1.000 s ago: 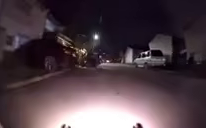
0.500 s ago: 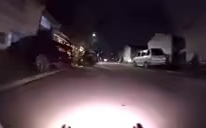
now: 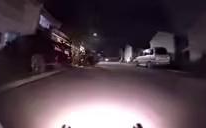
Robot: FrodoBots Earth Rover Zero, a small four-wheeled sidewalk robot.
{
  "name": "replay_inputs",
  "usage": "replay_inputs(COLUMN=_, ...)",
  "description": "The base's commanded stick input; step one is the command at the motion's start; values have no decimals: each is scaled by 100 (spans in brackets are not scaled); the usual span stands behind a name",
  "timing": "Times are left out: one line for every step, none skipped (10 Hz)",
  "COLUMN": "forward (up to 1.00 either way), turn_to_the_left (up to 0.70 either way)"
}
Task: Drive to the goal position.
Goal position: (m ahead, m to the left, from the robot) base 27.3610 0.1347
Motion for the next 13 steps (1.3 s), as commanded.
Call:
replay_inputs(forward=85, turn_to_the_left=0)
replay_inputs(forward=85, turn_to_the_left=0)
replay_inputs(forward=85, turn_to_the_left=0)
replay_inputs(forward=85, turn_to_the_left=0)
replay_inputs(forward=85, turn_to_the_left=0)
replay_inputs(forward=85, turn_to_the_left=0)
replay_inputs(forward=85, turn_to_the_left=-1)
replay_inputs(forward=85, turn_to_the_left=-9)
replay_inputs(forward=85, turn_to_the_left=-30)
replay_inputs(forward=85, turn_to_the_left=-34)
replay_inputs(forward=85, turn_to_the_left=-22)
replay_inputs(forward=85, turn_to_the_left=-5)
replay_inputs(forward=85, turn_to_the_left=0)
